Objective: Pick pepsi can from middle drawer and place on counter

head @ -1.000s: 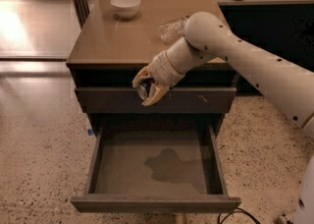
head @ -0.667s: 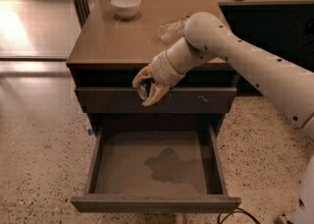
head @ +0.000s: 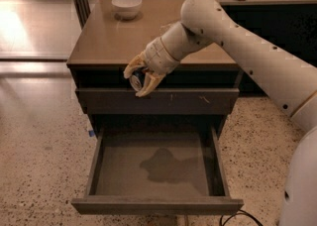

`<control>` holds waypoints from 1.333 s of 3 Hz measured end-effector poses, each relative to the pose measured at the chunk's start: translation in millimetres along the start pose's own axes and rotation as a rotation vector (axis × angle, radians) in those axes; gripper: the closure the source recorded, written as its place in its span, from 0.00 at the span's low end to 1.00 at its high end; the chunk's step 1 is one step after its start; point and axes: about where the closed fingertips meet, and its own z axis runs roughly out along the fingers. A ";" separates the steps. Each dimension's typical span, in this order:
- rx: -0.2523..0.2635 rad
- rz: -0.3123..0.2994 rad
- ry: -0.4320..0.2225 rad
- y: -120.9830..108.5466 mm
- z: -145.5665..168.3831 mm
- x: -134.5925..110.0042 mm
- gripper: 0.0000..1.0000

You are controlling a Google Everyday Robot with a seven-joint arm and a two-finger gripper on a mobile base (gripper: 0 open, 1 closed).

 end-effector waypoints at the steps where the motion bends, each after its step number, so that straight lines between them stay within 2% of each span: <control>1: 0.009 -0.096 -0.049 -40.4 -14.3 -11.7 1.00; 2: 0.023 -0.157 -0.087 -78.5 -17.2 -13.4 1.00; 3: 0.028 -0.186 -0.134 -113.3 1.3 -4.1 1.00; 4: 0.018 -0.192 -0.172 -128.0 30.9 7.0 1.00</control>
Offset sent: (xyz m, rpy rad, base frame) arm 0.0867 0.0469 0.1011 0.1343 -0.1468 0.1910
